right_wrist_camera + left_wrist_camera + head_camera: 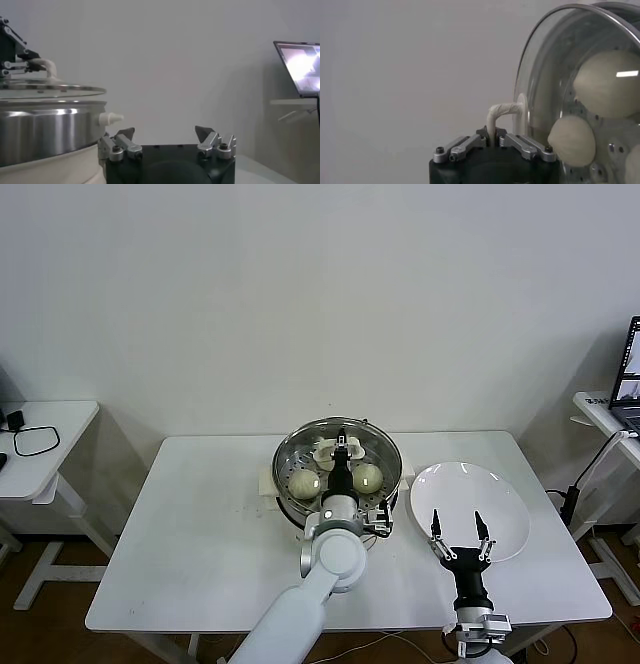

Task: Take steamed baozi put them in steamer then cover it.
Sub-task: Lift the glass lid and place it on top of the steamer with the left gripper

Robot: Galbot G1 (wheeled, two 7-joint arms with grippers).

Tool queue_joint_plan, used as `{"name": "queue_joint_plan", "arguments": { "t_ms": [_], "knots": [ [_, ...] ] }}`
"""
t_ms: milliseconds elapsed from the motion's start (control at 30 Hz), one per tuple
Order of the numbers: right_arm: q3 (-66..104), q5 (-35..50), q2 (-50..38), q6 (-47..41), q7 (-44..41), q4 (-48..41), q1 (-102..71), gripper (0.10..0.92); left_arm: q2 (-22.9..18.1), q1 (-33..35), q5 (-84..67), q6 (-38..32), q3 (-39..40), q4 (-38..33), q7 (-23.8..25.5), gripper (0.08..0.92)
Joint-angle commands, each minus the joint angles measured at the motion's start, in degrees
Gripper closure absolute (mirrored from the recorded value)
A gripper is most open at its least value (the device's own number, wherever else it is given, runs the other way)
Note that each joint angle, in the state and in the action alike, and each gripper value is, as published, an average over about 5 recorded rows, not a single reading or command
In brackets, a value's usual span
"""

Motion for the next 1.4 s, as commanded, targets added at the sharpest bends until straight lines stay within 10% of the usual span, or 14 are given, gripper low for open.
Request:
{"name": "queue_joint_plan", "arguments": {
  "t_ms": [33, 900, 1400],
  "knots": [
    [0.02, -0.01, -0.03, 0.11, -0.07, -0.02, 0.02, 0.203, -0.91, 0.08, 0.06, -0.31, -0.33, 1.00, -0.34, 0.809],
    [-0.59, -0.36, -0.15, 0.25, -0.43, -0.89, 0.48, 0.203, -0.29, 2.21, -0.03, -3.23, -1.14, -0.45, -2.33, 0.806],
    [-1.47, -0.43, -0.81, 0.54, -0.59, -1.87, 1.19, 0.203, 7.30, 14.61, -0.98, -3.23, -2.05, -18.17, -1.70, 0.413]
  ]
}}
